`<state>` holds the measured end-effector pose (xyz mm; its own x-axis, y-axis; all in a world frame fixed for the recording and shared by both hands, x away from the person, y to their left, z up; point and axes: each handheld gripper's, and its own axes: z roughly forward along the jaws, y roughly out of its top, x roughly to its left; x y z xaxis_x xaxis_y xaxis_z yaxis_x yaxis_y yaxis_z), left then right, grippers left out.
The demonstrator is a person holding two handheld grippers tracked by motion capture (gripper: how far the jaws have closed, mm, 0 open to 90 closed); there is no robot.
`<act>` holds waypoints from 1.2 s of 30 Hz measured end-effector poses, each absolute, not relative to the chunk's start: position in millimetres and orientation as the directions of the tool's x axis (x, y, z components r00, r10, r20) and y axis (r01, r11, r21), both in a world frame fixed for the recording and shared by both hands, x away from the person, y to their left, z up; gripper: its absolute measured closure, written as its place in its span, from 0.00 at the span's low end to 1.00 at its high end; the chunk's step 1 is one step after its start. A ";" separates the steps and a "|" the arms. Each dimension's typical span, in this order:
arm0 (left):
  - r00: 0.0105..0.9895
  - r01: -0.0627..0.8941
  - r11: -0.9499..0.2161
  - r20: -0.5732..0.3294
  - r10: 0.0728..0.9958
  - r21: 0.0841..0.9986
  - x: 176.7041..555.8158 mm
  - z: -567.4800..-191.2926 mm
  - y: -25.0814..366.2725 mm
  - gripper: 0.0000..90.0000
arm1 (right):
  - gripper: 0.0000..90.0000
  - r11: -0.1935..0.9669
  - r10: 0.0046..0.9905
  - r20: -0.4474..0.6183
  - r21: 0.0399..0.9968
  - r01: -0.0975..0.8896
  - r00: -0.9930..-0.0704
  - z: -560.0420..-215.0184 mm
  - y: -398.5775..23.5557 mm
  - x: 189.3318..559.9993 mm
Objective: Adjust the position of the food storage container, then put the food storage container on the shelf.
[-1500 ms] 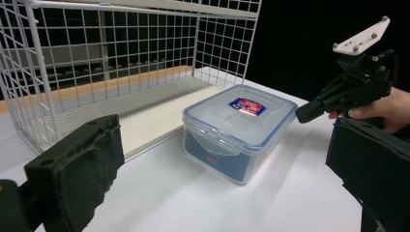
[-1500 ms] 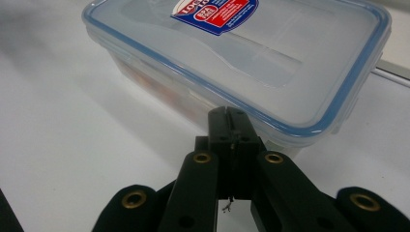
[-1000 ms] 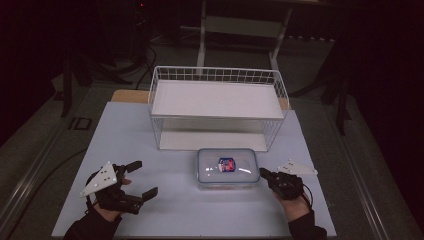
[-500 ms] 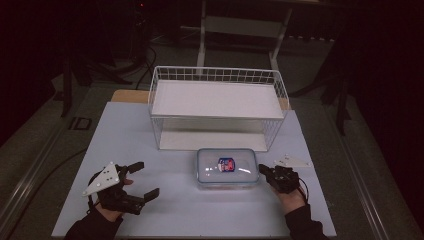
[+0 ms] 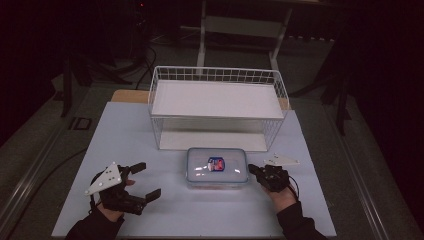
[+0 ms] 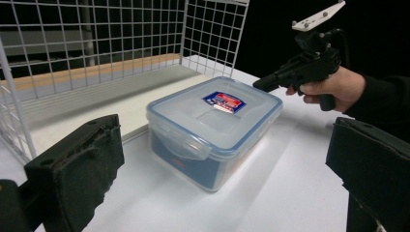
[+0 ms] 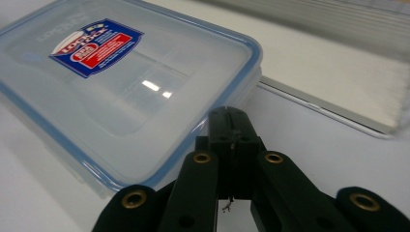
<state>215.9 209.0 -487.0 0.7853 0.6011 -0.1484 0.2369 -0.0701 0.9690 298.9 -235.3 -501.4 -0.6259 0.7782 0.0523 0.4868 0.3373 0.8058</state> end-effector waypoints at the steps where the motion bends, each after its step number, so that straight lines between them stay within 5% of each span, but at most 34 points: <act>1: 0.786 0.236 -0.070 -0.148 0.601 0.969 215.8 -487.0 208.8 0.00 | 1.00 0.341 0.777 0.048 0.806 0.484 -0.628 -501.4 -234.2 298.8; 5: 0.786 0.243 -0.061 -0.160 0.598 0.968 216.1 -486.9 208.9 0.00 | 1.00 0.344 0.775 0.040 0.811 0.474 -0.631 -499.8 -233.8 298.1; 9: 0.786 0.252 -0.076 -0.158 0.597 0.965 217.9 -488.1 207.4 0.00 | 0.87 0.346 0.775 -0.005 0.840 0.418 -0.631 -485.2 -234.7 287.6; 13: 0.781 0.277 -0.096 -0.166 0.602 0.956 221.1 -489.9 202.7 0.00 | 0.42 0.305 0.797 -0.006 0.867 0.394 -0.604 -477.7 -232.6 281.2; 17: 0.773 0.319 -0.102 -0.197 0.603 0.942 225.7 -492.7 194.4 0.01 | 0.14 0.244 0.766 0.085 0.879 0.410 -0.638 -471.7 -232.1 281.0; 31: 0.785 0.379 -0.134 -0.242 0.570 0.916 249.9 -454.5 163.0 0.00 | 0.12 0.327 0.749 -0.141 0.928 0.176 -0.647 -449.3 -236.0 263.9; 36: 0.764 0.435 -0.130 -0.289 0.577 0.891 267.3 -448.6 159.5 0.00 | 0.21 0.339 0.719 -0.101 0.915 0.220 -0.688 -447.5 -235.4 265.3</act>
